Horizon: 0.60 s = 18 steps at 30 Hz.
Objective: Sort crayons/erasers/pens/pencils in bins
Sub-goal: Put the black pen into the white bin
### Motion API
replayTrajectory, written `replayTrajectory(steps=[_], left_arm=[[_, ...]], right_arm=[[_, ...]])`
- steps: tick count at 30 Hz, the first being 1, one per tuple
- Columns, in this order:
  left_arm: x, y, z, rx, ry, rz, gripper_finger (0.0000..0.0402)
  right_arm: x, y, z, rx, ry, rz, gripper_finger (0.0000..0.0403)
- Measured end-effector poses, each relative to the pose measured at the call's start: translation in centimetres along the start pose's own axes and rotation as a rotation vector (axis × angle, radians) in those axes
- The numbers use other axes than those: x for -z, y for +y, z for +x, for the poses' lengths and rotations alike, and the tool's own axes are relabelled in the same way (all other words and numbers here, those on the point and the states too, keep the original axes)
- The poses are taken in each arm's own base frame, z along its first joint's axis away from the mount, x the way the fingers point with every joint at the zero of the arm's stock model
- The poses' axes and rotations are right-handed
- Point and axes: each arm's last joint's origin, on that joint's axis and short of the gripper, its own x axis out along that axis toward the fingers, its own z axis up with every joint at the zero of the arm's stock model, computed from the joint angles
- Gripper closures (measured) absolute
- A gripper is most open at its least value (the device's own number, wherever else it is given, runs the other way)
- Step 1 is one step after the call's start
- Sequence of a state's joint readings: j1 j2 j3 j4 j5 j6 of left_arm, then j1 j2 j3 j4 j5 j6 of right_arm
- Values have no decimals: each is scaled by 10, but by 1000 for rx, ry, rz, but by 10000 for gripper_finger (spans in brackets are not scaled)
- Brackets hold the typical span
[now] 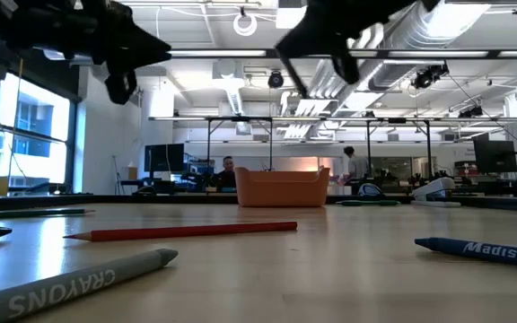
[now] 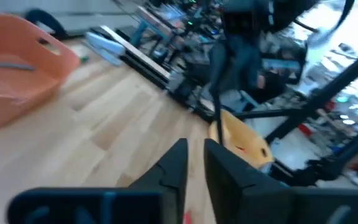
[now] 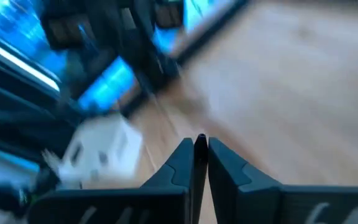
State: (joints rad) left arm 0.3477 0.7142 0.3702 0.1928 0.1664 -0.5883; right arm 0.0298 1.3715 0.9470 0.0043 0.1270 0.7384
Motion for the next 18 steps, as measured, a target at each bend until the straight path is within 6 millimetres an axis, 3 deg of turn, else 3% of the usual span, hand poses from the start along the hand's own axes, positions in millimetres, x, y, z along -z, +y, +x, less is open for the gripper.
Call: replayTrajectory(steps=[7, 12, 18], left_arm=[[0, -6, 23, 119, -36, 14, 279], [-3, -8, 40, 141, -50, 0, 250], [-16, -16, 61, 149, -39, 55, 245]], right_arm=[[-42, -8, 16, -213, -283, -35, 391], [-47, -8, 18, -253, -338, -85, 391], [-48, -7, 17, -256, -358, -129, 391]])
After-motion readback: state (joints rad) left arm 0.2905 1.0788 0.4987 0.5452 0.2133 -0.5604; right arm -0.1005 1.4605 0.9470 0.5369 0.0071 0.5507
